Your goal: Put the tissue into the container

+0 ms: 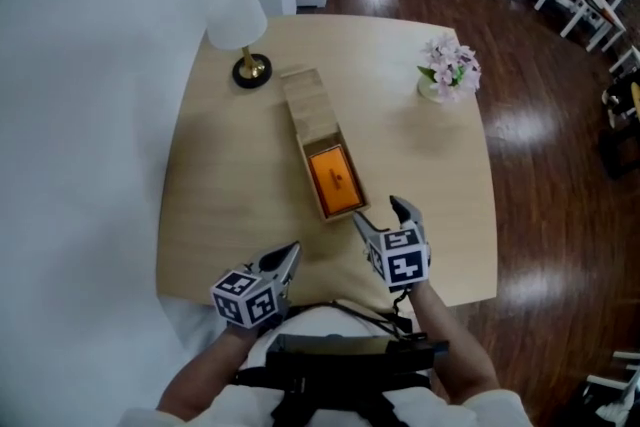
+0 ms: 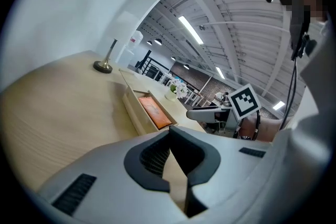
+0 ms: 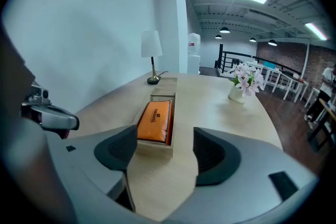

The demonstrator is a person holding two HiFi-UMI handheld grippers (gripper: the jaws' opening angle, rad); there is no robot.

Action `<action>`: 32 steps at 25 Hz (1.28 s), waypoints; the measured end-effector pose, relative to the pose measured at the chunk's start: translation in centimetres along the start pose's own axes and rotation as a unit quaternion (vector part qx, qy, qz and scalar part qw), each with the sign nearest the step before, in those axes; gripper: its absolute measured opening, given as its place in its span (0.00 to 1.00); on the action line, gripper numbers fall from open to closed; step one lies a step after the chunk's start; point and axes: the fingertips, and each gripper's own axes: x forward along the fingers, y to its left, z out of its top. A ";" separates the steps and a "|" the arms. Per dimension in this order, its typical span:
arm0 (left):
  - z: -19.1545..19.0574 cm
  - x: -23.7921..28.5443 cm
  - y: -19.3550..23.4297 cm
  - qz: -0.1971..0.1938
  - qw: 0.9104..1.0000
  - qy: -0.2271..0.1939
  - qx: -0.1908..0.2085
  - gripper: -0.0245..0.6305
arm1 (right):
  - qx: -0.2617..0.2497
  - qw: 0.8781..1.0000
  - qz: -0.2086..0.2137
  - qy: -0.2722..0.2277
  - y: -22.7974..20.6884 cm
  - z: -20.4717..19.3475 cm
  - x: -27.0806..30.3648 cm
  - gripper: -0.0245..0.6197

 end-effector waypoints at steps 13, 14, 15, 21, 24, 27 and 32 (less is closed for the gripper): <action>1.3 -0.6 -4.2 -0.046 0.998 0.017 0.027 0.03 | 0.007 1.000 0.006 -0.017 -0.5 -4.8 -7.7 0.04; 1.5 -0.7 -4.6 -0.047 0.998 0.015 0.030 0.03 | 0.006 1.000 0.010 -0.022 -0.4 -4.8 -7.9 0.04; 1.7 -0.8 -4.9 -0.048 0.998 0.013 0.034 0.03 | 0.008 1.000 0.018 -0.024 -0.3 -4.8 -8.1 0.04; 2.7 -0.5 -6.4 -0.047 0.997 -0.006 0.059 0.03 | 0.029 0.998 0.054 -0.030 0.1 -4.3 -8.6 0.04; 2.4 0.1 -6.9 -0.047 0.997 -0.003 0.067 0.03 | 0.037 0.997 0.063 -0.036 0.1 -3.9 -8.4 0.04; 2.0 0.5 -7.4 -0.051 0.996 0.006 0.076 0.03 | 0.040 0.996 0.065 -0.042 0.2 -3.5 -8.3 0.04; 1.5 0.6 -8.1 -0.057 0.994 0.013 0.090 0.03 | 0.031 0.996 0.068 -0.043 0.7 -3.3 -8.1 0.03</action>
